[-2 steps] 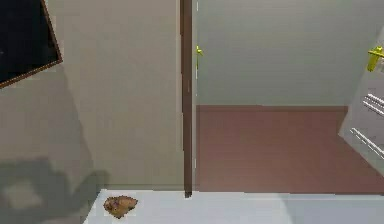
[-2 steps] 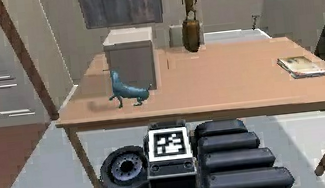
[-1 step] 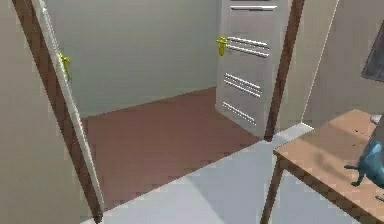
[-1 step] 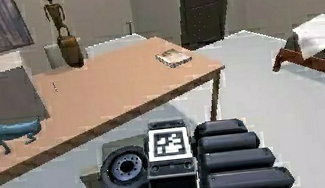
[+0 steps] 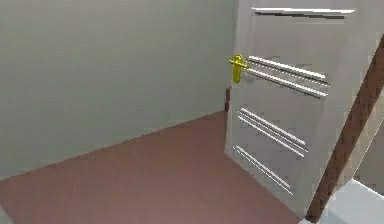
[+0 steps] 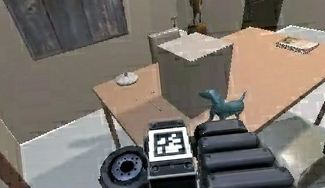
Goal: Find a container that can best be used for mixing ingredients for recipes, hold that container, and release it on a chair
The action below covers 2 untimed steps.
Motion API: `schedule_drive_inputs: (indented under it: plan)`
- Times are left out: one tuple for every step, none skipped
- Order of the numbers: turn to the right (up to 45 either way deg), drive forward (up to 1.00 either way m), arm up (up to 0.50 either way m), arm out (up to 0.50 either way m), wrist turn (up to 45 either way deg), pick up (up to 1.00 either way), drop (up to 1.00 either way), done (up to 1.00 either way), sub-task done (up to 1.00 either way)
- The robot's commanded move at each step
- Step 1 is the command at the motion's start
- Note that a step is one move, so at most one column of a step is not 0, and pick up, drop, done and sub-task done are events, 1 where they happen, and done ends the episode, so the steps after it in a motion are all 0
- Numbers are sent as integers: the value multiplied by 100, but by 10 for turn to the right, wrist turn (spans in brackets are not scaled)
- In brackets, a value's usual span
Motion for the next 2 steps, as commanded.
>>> schedule_drive_inputs:
  plan:
    - [150,0,0,0,0,0,0,0,0]
    - [0,10,0,0,0,0,0,0,0]
